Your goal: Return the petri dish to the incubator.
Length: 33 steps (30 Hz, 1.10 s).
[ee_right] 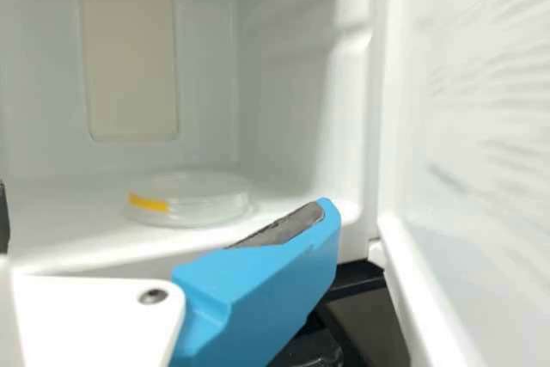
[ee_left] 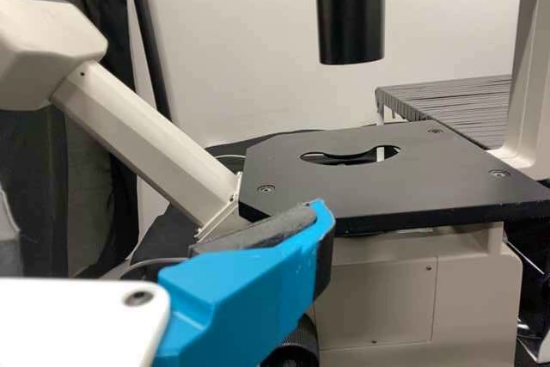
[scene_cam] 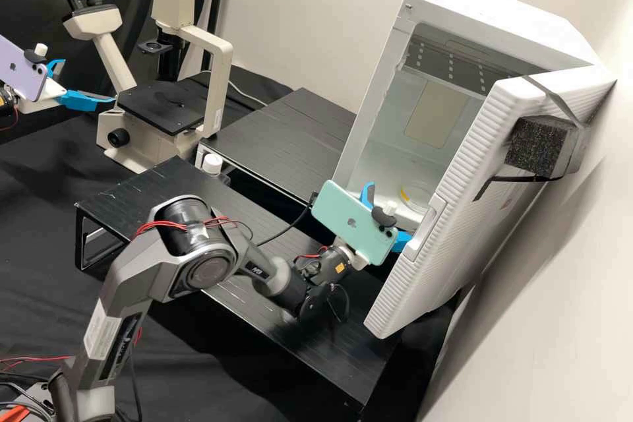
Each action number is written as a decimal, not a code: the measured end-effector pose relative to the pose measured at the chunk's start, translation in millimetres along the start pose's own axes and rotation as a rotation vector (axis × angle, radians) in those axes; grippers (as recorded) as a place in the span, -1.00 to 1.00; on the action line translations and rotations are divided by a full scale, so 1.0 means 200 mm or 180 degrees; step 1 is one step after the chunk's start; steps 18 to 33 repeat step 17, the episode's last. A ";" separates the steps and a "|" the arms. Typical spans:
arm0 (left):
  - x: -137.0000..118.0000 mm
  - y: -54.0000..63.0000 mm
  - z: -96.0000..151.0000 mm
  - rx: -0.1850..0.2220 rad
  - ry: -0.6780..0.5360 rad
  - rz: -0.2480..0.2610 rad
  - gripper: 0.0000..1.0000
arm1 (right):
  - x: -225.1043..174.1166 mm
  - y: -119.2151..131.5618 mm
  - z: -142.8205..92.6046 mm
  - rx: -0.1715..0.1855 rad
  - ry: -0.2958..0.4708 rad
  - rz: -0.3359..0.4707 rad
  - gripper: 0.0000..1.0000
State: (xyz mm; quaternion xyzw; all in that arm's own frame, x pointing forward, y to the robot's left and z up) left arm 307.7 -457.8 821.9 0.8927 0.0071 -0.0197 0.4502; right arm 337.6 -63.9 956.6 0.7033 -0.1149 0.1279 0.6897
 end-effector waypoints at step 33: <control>0.00 0.00 0.00 0.0000 0.0000 0.0000 1.00 | -0.87 -0.15 -0.30 0.0413 -0.0075 -0.0255 1.00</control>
